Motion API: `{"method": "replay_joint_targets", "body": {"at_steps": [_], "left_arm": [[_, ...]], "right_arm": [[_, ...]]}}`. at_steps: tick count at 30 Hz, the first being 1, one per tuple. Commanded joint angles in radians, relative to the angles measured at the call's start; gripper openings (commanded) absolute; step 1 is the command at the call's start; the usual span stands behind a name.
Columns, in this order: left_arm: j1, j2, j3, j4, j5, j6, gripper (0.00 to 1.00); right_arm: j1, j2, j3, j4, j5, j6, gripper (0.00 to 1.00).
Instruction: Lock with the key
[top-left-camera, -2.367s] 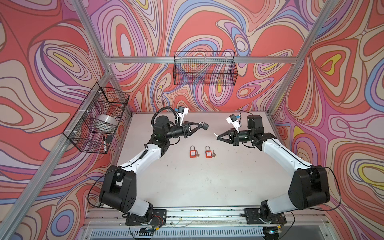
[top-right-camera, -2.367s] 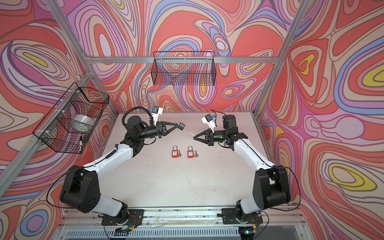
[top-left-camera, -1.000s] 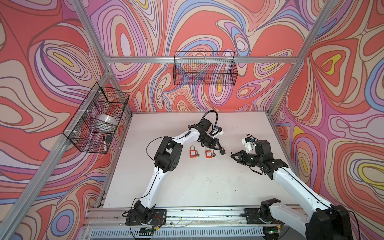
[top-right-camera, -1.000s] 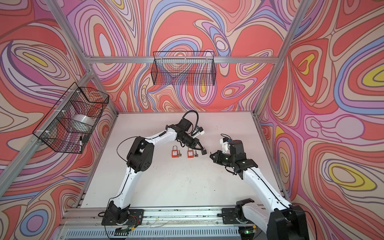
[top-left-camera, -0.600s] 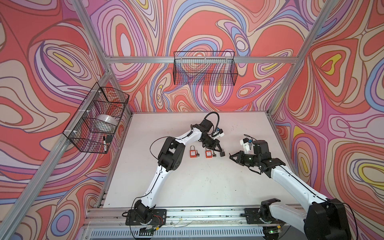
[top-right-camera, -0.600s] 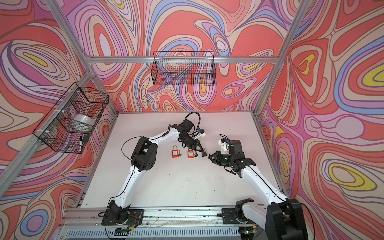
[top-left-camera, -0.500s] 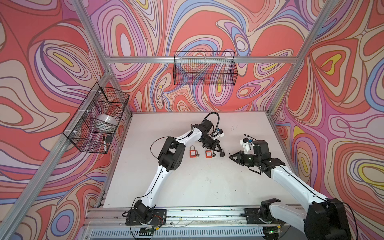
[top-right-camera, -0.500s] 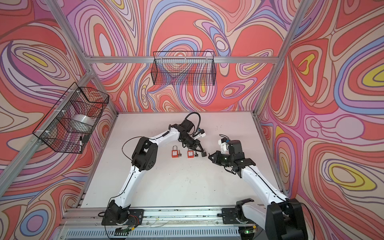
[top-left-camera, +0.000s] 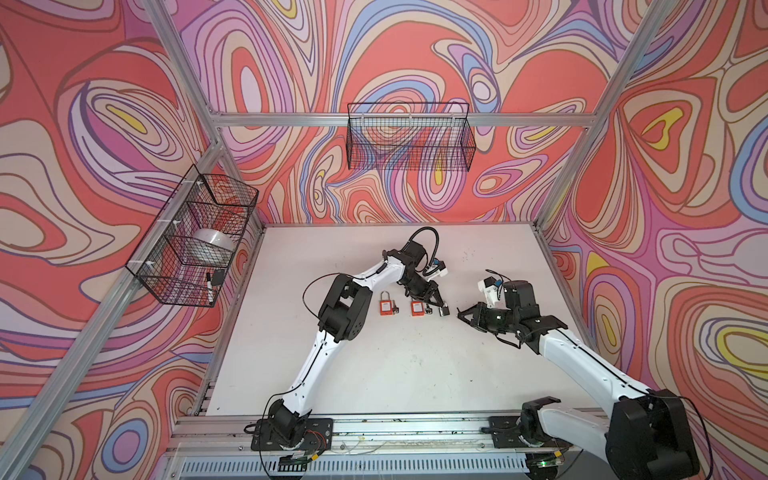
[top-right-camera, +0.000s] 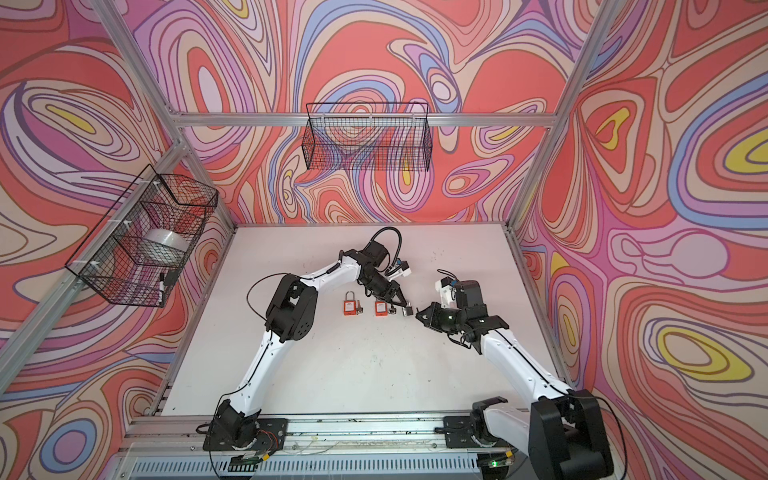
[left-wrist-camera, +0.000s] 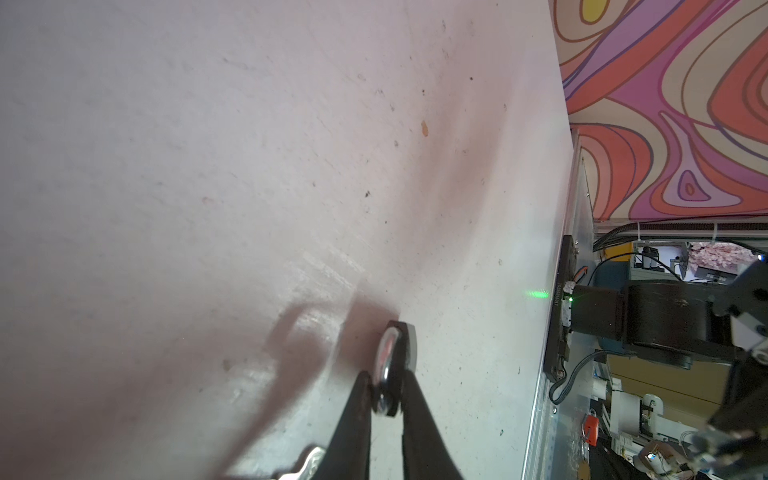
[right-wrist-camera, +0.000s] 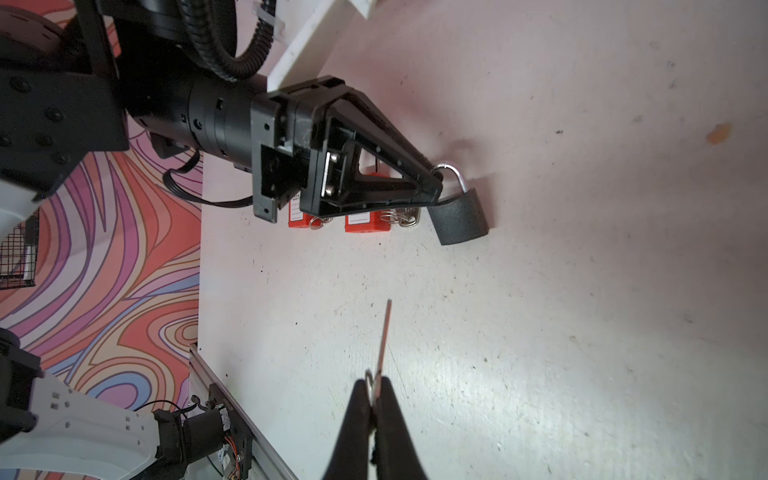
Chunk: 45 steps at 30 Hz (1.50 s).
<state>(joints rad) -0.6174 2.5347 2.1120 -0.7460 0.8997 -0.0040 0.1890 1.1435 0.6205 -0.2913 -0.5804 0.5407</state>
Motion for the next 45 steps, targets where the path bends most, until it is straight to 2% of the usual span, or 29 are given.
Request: {"method": "replay_joint_targets", "body": {"at_steps": [1, 7, 12, 19, 26, 35, 45], "left_arm": [[-0.008, 0.024, 0.035, -0.018, -0.031, 0.015, 0.2], [-0.008, 0.019, 0.034, 0.012, -0.054, 0.008, 0.31], [-0.007, 0.019, 0.034, 0.05, -0.04, -0.019, 0.34], [-0.004, -0.016, 0.018, 0.073, -0.084, -0.031, 0.36], [0.022, -0.197, -0.178, 0.273, -0.144, -0.101, 0.39], [0.06, -0.451, -0.427, 0.41, -0.191, -0.154, 0.41], [0.068, -0.608, -0.599, 0.456, -0.217, -0.175, 0.43]], "right_arm": [[-0.005, 0.005, 0.0, 0.01, -0.01, -0.01, 0.0], [-0.005, 0.011, -0.01, 0.014, -0.009, -0.012, 0.0], [-0.005, 0.016, -0.018, 0.024, -0.01, -0.01, 0.0], [-0.005, 0.063, -0.006, 0.025, 0.024, -0.035, 0.0], [-0.005, 0.238, 0.074, 0.006, 0.057, -0.122, 0.0], [-0.014, 0.4, 0.158, -0.002, 0.083, -0.22, 0.0], [-0.045, 0.551, 0.254, -0.019, 0.043, -0.263, 0.0]]}}
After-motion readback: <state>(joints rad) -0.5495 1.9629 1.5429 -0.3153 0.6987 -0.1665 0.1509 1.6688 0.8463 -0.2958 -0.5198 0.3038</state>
